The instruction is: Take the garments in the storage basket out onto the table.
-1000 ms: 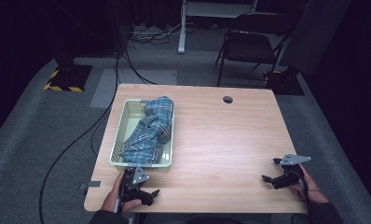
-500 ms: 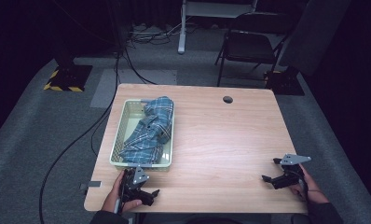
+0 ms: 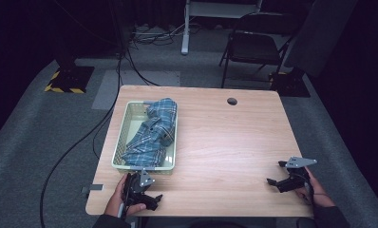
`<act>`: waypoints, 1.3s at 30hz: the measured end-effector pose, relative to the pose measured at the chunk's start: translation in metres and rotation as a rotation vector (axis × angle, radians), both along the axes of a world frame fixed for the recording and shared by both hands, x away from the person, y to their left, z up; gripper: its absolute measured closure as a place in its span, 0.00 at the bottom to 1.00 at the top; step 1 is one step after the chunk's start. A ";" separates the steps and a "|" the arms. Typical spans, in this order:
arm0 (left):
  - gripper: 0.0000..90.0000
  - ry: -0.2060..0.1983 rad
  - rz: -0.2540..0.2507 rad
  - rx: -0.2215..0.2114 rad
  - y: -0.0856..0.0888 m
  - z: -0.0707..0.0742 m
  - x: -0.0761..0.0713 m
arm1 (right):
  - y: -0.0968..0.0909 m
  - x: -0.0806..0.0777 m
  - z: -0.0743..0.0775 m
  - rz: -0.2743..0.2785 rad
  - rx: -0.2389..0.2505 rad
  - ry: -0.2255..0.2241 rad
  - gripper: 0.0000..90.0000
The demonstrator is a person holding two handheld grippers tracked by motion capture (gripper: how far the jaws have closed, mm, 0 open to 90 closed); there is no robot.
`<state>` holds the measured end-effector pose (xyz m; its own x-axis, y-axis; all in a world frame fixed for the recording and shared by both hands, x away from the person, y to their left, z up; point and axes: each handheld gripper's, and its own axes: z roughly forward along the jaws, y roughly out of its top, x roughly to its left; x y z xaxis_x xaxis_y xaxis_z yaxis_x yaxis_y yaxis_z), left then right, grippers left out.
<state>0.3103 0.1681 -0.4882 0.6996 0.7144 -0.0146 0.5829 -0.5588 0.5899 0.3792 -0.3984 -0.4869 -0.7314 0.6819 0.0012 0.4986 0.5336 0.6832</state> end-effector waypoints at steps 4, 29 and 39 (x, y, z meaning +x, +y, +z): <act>0.04 -0.013 -0.002 0.013 -0.002 0.002 -0.002 | 0.000 0.000 0.000 0.000 0.000 0.000 0.00; 0.04 -0.038 -0.062 0.023 -0.017 0.022 -0.011 | 0.000 0.000 0.000 0.000 0.000 0.000 0.00; 0.04 -0.049 -0.085 0.022 -0.023 0.029 -0.014 | 0.000 0.000 0.000 0.000 0.000 0.000 0.00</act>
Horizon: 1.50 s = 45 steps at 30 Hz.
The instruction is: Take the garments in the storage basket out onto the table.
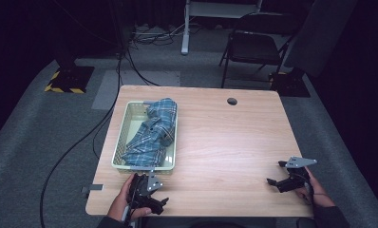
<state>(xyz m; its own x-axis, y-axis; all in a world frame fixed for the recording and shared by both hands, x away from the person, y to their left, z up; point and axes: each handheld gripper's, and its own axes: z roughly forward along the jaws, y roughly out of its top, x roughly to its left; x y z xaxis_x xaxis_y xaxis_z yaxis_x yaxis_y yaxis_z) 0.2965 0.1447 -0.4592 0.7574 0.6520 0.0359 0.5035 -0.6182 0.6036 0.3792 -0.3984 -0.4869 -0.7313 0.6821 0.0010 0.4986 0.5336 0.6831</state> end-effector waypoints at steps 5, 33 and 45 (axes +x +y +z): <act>0.04 -0.006 -0.012 0.005 -0.004 0.003 -0.001 | 0.000 0.000 0.000 0.000 0.000 0.000 0.00; 0.05 -0.053 -0.027 -0.038 -0.009 0.030 0.005 | 0.000 0.000 0.000 0.000 0.000 0.000 0.00; 0.04 -0.088 -0.041 -0.040 -0.013 0.043 0.011 | 0.000 0.000 0.000 0.000 0.000 0.000 0.00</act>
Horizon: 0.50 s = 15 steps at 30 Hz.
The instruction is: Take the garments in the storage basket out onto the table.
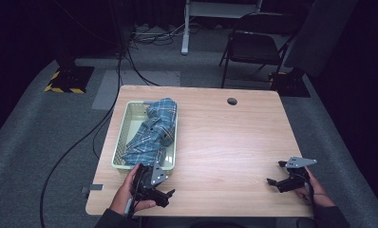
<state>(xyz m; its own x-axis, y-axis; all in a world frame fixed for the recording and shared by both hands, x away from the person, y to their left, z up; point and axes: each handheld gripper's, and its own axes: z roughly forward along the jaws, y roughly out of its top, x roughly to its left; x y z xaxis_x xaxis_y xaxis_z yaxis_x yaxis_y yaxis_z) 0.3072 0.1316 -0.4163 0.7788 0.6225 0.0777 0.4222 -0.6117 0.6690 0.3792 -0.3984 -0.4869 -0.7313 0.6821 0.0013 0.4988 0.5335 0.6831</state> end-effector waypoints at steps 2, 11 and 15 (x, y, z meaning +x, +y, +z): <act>0.04 -0.005 0.002 0.001 0.000 0.002 0.002 | 0.000 0.000 0.000 0.000 0.000 0.000 0.00; 0.04 -0.022 0.011 -0.003 0.001 0.008 0.008 | 0.000 0.000 0.000 0.000 0.000 0.000 0.00; 0.04 -0.031 0.018 -0.001 0.002 0.010 0.011 | 0.000 0.000 0.000 0.000 0.000 0.000 0.00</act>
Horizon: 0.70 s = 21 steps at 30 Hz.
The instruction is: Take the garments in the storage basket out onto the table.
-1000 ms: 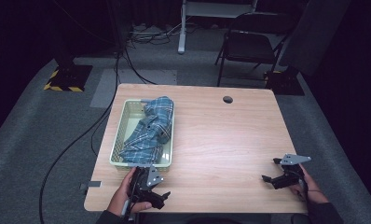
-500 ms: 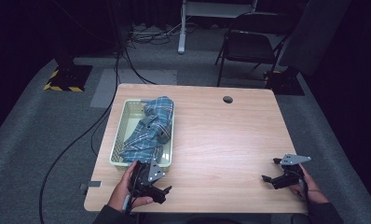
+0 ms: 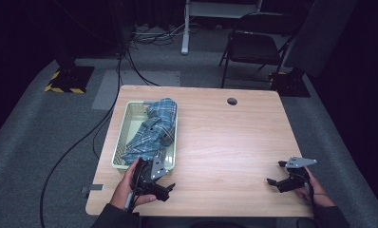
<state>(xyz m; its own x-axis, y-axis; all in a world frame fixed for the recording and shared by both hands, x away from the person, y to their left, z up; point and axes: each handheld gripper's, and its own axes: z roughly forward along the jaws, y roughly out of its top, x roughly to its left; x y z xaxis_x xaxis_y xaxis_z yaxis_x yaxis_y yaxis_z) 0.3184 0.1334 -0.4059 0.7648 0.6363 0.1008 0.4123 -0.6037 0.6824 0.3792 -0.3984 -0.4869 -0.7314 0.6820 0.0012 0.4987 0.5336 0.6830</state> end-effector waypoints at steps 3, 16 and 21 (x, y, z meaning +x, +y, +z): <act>0.04 -0.001 0.003 -0.002 0.000 0.001 0.003 | 0.000 0.000 0.000 0.000 0.000 0.000 0.00; 0.04 -0.013 0.020 -0.001 0.003 0.006 0.016 | 0.000 0.000 0.000 0.000 0.000 0.000 0.00; 0.04 -0.016 0.029 -0.004 0.004 0.008 0.021 | 0.000 0.000 0.000 0.000 0.000 0.000 0.00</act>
<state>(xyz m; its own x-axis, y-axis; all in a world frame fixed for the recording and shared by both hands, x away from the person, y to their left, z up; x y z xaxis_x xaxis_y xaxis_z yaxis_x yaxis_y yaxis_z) 0.3395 0.1375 -0.3981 0.7446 0.6585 0.1097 0.4187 -0.5887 0.6914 0.3792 -0.3984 -0.4869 -0.7312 0.6821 0.0012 0.4989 0.5335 0.6830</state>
